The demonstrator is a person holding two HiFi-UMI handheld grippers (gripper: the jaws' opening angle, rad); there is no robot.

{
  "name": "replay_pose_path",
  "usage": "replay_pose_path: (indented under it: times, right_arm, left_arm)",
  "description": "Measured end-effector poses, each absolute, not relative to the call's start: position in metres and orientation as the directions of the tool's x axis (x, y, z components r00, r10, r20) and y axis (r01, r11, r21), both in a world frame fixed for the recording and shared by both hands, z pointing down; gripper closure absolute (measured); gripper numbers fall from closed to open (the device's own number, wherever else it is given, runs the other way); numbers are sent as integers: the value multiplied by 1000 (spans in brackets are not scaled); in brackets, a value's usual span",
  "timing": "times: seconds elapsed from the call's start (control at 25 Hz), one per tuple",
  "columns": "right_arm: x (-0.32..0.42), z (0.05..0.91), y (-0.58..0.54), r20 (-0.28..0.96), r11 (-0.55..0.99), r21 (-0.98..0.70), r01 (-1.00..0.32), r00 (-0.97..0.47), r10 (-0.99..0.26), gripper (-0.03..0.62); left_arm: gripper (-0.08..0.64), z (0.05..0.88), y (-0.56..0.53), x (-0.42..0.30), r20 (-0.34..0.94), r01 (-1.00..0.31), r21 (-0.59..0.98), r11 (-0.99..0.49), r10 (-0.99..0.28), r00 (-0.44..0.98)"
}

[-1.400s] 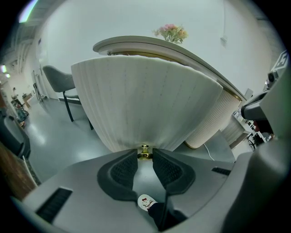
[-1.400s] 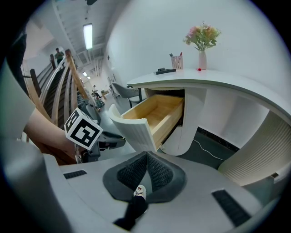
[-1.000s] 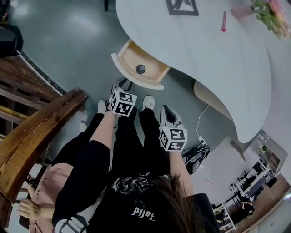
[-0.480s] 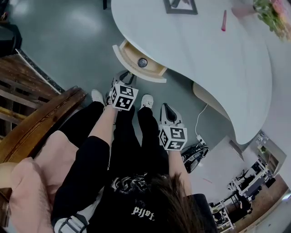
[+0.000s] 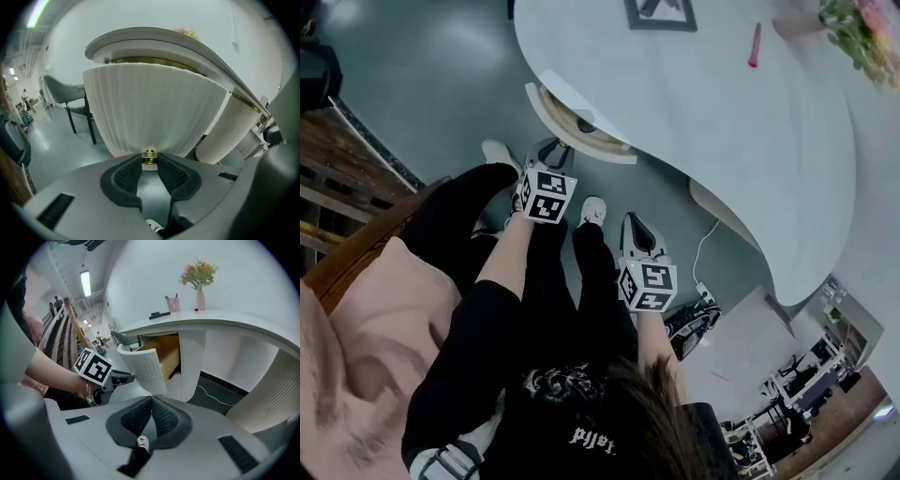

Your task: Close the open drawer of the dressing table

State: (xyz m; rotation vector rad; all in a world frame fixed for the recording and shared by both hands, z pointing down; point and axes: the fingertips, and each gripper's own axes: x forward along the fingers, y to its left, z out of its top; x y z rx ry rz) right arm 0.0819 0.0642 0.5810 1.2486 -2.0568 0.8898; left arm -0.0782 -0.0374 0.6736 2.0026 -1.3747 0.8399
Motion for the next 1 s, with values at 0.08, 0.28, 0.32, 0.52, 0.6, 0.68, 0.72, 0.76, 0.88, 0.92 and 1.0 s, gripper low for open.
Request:
replay_pose_path:
  times: [0.08, 0.28, 0.32, 0.52, 0.6, 0.68, 0.72, 0.76, 0.88, 0.92, 1.0]
  right_arm:
    - [86, 582, 63, 742, 339, -252, -906, -406, -533, 566]
    - [97, 586, 61, 737, 329, -264, -907, -410, -537, 566]
    - [99, 587, 60, 736, 327, -266, -907, -411, -538, 566]
    - [107, 594, 58, 735, 325, -276, -904, -417, -535, 566]
    - [109, 595, 58, 733, 323, -278, -905, -417, -537, 566]
    - [110, 596, 60, 732, 322, -278, -905, -417, -539, 566]
    - [110, 596, 61, 732, 322, -279, -905, -417, -539, 566]
    - [111, 596, 62, 732, 322, -279, -905, -417, -539, 566]
    - [113, 597, 63, 732, 317, -278, -907, -413, -541, 566]
    - [114, 597, 63, 732, 315, -278, -908, -412, -542, 566]
    - [115, 598, 64, 733, 311, -279, -909, -411, -542, 566]
  left_arm:
    - [443, 674, -40, -77, 756, -947, 92, -309, -598, 268]
    - [443, 674, -45, -73, 752, -953, 76, -293, -611, 248]
    - [444, 674, -47, -72, 751, -953, 73, -294, -613, 247]
    - [443, 674, -56, -67, 740, -952, 59, -302, -626, 244]
    - [445, 674, -59, -65, 735, -952, 55, -301, -633, 243]
    - [445, 674, -59, -64, 731, -953, 53, -299, -639, 241]
    - [445, 674, -60, -64, 729, -953, 51, -300, -641, 241]
    - [445, 674, -60, -64, 727, -952, 49, -301, -643, 240]
    - [445, 673, -63, -63, 722, -951, 45, -307, -648, 243]
    - [444, 673, -64, -63, 721, -950, 45, -309, -649, 245]
    - [445, 673, -66, -61, 717, -949, 44, -313, -651, 248]
